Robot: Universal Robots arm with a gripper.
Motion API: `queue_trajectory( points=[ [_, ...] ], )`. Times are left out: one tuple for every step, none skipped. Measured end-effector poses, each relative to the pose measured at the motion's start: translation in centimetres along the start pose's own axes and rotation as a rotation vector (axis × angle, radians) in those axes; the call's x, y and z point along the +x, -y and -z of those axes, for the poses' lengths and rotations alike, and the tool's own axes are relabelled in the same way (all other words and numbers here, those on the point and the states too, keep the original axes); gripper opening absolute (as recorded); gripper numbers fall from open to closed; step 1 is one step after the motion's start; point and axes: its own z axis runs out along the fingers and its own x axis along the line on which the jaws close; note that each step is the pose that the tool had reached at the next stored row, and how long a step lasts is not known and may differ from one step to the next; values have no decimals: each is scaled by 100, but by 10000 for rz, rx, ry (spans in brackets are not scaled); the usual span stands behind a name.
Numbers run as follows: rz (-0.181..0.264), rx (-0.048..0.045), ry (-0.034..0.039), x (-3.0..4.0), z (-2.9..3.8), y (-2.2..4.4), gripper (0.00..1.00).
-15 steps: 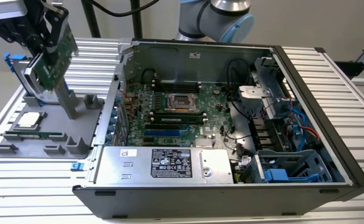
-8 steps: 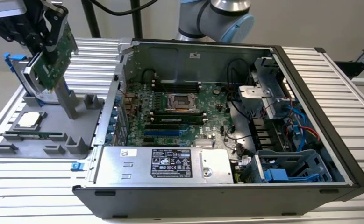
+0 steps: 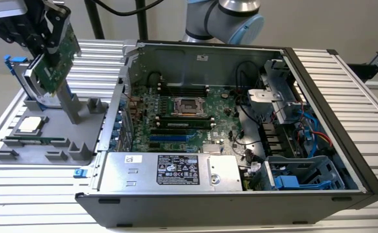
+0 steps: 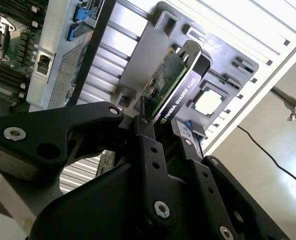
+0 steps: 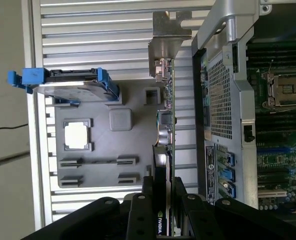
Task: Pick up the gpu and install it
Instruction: 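Pick up the gpu and move the gpu toward the slot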
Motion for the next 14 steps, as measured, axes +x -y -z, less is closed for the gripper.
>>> queue_trajectory(
  points=[
    [0, 0, 0, 0, 3, 0, 0],
    [0, -1, 1, -1, 8, 0, 0],
    [0, 0, 0, -1, 15, -1, 0],
    [0, 0, 0, -1, 28, -2, 0],
    [0, 0, 1, -1, 40, -3, 0],
    [1, 0, 1, -1, 54, -3, 0],
    [1, -1, 1, -1, 67, -4, 0],
    [0, -1, 2, -2, 80, -4, 0],
    [0, -1, 2, -2, 93, -5, 0],
    [0, -1, 1, -2, 105, -6, 0],
    [0, -1, 2, -2, 116, -6, 0],
    [0, -2, 2, -2, 123, -7, 0],
    [0, -1, 1, -2, 129, -7, 0],
    [0, -1, 1, -2, 136, -8, 0]
  ],
)
